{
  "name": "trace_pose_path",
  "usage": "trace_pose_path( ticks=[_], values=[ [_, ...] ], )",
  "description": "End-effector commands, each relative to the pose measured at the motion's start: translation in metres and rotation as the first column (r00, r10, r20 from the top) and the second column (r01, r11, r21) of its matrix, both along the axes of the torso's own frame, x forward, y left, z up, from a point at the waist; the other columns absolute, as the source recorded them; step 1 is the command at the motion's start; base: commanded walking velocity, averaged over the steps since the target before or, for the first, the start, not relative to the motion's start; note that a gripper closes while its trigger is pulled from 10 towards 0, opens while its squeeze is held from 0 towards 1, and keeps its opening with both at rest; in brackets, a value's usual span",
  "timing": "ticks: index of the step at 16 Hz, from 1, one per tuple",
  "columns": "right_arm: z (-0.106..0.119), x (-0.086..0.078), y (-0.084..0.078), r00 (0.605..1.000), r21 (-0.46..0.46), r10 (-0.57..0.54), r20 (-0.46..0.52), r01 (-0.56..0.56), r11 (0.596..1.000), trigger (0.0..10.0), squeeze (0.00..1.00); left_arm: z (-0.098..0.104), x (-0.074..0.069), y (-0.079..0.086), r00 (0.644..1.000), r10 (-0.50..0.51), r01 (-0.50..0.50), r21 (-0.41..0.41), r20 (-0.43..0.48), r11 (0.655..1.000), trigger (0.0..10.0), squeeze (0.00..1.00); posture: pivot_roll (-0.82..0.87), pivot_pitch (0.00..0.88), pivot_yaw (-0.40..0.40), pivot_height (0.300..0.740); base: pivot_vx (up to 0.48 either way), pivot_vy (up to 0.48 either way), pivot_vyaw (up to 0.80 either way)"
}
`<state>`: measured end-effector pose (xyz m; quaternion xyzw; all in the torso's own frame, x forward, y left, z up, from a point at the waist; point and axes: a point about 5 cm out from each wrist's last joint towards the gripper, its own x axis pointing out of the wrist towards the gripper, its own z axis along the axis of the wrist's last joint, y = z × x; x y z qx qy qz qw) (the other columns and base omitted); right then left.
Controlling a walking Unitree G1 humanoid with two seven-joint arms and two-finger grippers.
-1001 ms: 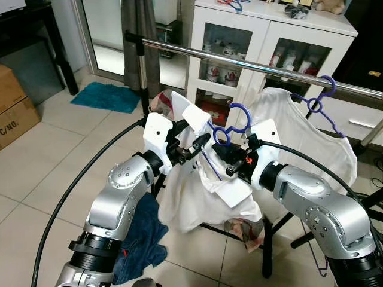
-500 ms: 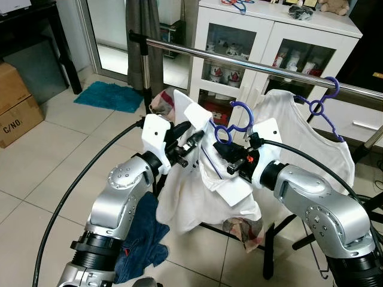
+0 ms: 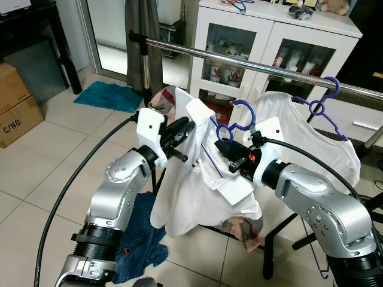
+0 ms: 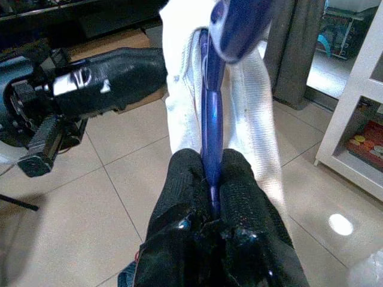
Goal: Hang hanger
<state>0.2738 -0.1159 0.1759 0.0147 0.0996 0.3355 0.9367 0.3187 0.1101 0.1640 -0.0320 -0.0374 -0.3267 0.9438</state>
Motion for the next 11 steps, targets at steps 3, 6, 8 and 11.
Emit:
trace_pose_path(
  ticks=[3,6,8,11],
  values=[
    [0.000,0.005,-0.010,0.998,-0.020,-0.066,-0.009,0.066,0.998,10.0,0.00,0.012,-0.005,-0.003,0.998,-0.030,0.033,-0.051,0.056,0.998,0.0,0.00,0.06,0.000,-0.071,0.740,0.000,0.000,0.00],
    [-0.003,0.007,-0.011,0.996,-0.031,-0.085,-0.020,0.084,0.996,10.0,0.00,0.015,-0.013,-0.001,0.997,-0.029,0.036,-0.084,0.075,0.996,0.0,0.00,0.07,0.000,-0.073,0.740,0.000,0.000,0.00],
    [-0.002,0.008,-0.010,0.996,-0.030,-0.083,-0.017,0.082,0.996,10.0,0.00,0.011,-0.015,-0.002,0.998,-0.026,0.030,-0.074,0.057,0.997,0.0,0.00,0.07,0.000,-0.074,0.740,0.000,0.000,0.00],
    [-0.001,0.008,-0.008,0.997,-0.018,-0.074,-0.012,0.073,0.997,10.0,0.00,0.007,-0.021,-0.010,0.996,-0.069,0.069,-0.001,0.050,0.998,10.0,0.00,0.07,0.000,-0.075,0.740,0.000,0.000,0.00]
  ],
)
